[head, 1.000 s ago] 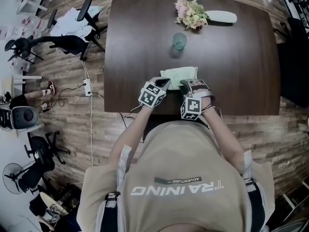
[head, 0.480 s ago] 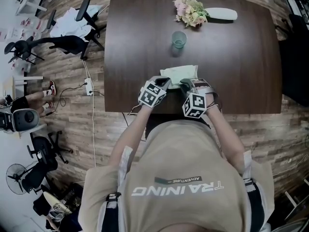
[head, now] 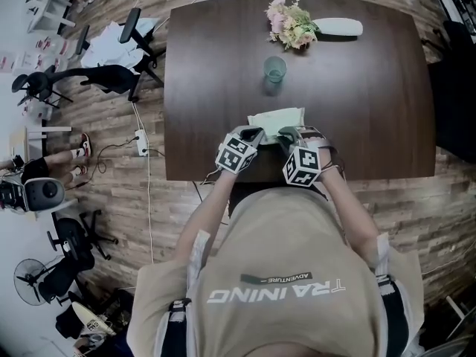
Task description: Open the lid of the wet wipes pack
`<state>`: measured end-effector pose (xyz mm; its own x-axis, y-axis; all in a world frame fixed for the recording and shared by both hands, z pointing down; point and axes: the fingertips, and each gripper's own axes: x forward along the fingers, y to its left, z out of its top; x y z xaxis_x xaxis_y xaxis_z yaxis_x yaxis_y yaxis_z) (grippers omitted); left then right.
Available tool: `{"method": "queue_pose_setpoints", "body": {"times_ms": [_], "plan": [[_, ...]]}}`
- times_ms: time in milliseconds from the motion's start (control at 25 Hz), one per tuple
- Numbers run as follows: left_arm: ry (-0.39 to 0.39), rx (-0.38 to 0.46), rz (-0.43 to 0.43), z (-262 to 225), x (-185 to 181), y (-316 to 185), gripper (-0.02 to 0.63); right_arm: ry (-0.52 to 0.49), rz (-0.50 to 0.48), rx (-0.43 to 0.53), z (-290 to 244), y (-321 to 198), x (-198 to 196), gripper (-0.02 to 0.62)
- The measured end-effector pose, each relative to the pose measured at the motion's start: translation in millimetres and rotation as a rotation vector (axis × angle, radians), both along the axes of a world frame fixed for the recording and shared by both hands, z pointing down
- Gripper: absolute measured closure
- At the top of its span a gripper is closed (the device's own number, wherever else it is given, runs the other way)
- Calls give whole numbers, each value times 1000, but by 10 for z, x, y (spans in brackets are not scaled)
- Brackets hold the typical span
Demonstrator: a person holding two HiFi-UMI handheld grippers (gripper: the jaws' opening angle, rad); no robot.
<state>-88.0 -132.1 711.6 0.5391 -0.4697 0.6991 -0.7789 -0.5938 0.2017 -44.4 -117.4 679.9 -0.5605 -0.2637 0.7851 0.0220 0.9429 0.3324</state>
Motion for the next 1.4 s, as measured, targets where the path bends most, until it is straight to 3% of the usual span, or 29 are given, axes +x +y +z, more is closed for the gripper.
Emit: {"method": "queue_pose_setpoints", "body": {"times_ms": [480, 760, 1120, 1400], "plan": [[5, -19, -9, 29, 5, -3, 597, -235, 148, -273, -323, -326, -38, 545], [7, -36, -14, 24, 9, -24, 597, -313, 181, -337, -421, -576, -92, 545], [19, -68, -8, 7, -4, -19, 597, -353, 176, -360, -437, -830, -192, 546], [25, -99, 2, -5, 8, -4, 597, -372, 179, -439, -373, -939, -216, 549]]}}
